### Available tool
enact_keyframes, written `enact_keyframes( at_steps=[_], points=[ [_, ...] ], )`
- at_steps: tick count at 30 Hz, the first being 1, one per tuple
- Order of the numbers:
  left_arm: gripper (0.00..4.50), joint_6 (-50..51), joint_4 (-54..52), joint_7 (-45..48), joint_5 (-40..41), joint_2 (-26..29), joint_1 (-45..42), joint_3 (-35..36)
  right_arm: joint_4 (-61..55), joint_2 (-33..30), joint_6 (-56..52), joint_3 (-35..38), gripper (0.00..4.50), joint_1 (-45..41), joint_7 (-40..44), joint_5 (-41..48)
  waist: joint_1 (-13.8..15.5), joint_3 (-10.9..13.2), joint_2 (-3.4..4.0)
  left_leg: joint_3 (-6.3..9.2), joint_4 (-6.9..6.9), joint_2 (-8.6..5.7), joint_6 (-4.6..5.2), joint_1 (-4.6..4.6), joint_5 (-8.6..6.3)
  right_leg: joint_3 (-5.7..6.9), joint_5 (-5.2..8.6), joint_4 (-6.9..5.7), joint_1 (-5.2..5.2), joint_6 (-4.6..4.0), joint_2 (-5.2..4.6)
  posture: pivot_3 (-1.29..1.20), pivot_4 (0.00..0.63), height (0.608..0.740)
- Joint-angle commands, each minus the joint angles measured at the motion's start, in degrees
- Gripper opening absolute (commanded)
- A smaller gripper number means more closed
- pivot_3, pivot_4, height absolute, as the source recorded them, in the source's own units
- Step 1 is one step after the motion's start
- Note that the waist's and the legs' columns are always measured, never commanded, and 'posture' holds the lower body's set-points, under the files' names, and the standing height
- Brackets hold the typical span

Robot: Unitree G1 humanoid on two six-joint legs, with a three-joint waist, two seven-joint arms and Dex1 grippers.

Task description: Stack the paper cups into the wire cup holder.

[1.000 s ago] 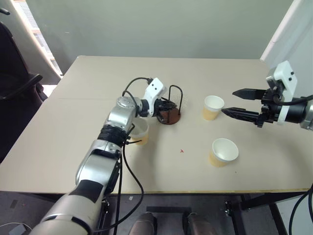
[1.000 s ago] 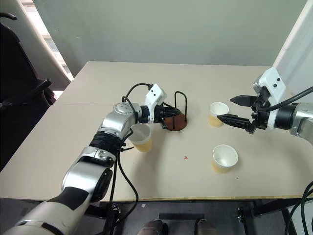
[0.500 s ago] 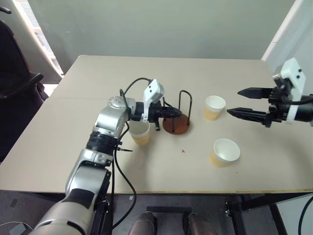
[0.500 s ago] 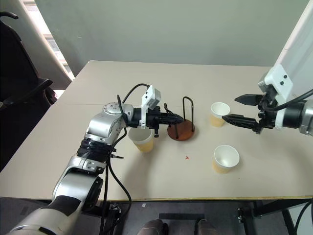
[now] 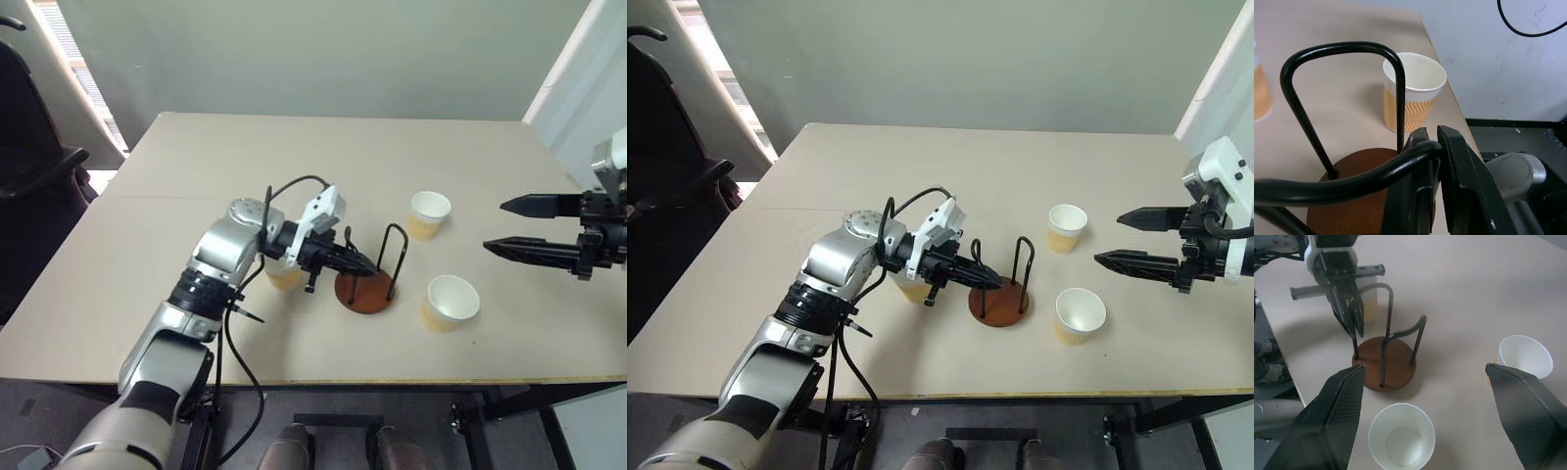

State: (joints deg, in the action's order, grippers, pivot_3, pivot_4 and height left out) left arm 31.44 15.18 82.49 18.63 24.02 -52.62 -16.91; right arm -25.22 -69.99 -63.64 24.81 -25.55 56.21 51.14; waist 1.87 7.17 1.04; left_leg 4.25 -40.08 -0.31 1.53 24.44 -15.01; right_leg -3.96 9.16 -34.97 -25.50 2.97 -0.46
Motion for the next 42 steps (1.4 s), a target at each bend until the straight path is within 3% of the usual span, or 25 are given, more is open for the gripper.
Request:
enact_keyframes(
  at_steps=[1,6,10,19,25,30,32,42],
  points=[
    [0.04,-1.8,-1.8,-1.0,-0.6,-0.8,0.6,-0.4,-1.0,-0.5,0.4,2.4,4.08,-0.4,-1.1,1.2,0.0,0.0,0.00,0.00,-0.01,0.00,0.00,0.00,0.00,0.00,0.00,0.00,0.00,0.00,0.00,0.00,0.150,0.740],
    [0.04,-6.1,0.6,-3.6,-4.8,-0.9,2.1,-2.7,-1.0,-0.1,1.2,1.1,4.08,-1.1,-2.0,1.7,0.0,0.0,0.00,-0.01,0.00,0.00,-0.01,-0.01,0.00,-0.01,0.01,0.00,0.00,0.03,0.01,0.00,0.150,0.740],
    [1.16,-8.0,-0.4,-2.8,-6.2,0.2,3.2,-3.8,-0.9,0.0,1.7,0.3,4.08,-1.3,-2.1,1.8,0.0,0.0,0.01,-0.03,0.00,-0.02,0.02,-0.12,-0.01,-0.06,0.01,0.02,0.10,0.05,0.01,0.00,0.150,0.740],
    [4.42,-6.6,-7.4,-2.4,-6.6,4.0,5.4,-3.8,-0.6,0.7,3.4,-2.6,4.08,-2.3,-2.1,1.3,-0.1,0.0,0.01,-0.04,0.00,-0.02,0.03,-0.11,-0.02,-0.07,0.03,0.03,0.10,0.07,0.02,0.00,0.150,0.740],
    [4.47,-4.8,-13.1,-3.2,-5.9,7.5,7.3,-2.4,3.0,1.1,8.0,-10.1,4.08,-7.4,0.2,-2.5,-0.2,0.0,0.04,-0.05,0.02,-0.02,0.03,-0.14,-0.01,-0.13,0.04,0.02,0.07,0.06,0.05,0.00,0.150,0.740],
    [4.49,-4.4,-15.8,-4.5,-4.6,10.3,7.8,0.8,10.7,4.1,12.2,-20.9,4.25,-16.9,3.5,-9.2,-0.5,0.0,0.04,-0.06,0.02,-0.02,0.07,-0.19,-0.04,-0.21,0.01,0.00,0.08,0.05,0.05,0.00,0.150,0.740],
    [4.50,-2.4,-16.7,-5.9,-3.3,11.4,8.0,3.3,15.2,5.8,15.8,-25.9,4.47,-20.4,5.1,-14.4,-0.5,0.0,0.04,-0.06,0.03,-0.02,0.10,-0.21,-0.05,-0.21,-0.01,-0.03,0.07,0.04,0.05,0.00,0.150,0.740],
    [4.50,10.9,-18.1,-9.0,10.0,18.4,6.8,19.7,37.7,14.4,36.5,-44.5,4.47,-32.8,11.5,-40.5,-1.0,0.0,0.08,-0.04,0.08,0.01,0.05,-0.14,-0.04,-0.19,-0.10,-0.04,-0.10,-0.13,0.05,0.00,0.150,0.740]
  ],
)
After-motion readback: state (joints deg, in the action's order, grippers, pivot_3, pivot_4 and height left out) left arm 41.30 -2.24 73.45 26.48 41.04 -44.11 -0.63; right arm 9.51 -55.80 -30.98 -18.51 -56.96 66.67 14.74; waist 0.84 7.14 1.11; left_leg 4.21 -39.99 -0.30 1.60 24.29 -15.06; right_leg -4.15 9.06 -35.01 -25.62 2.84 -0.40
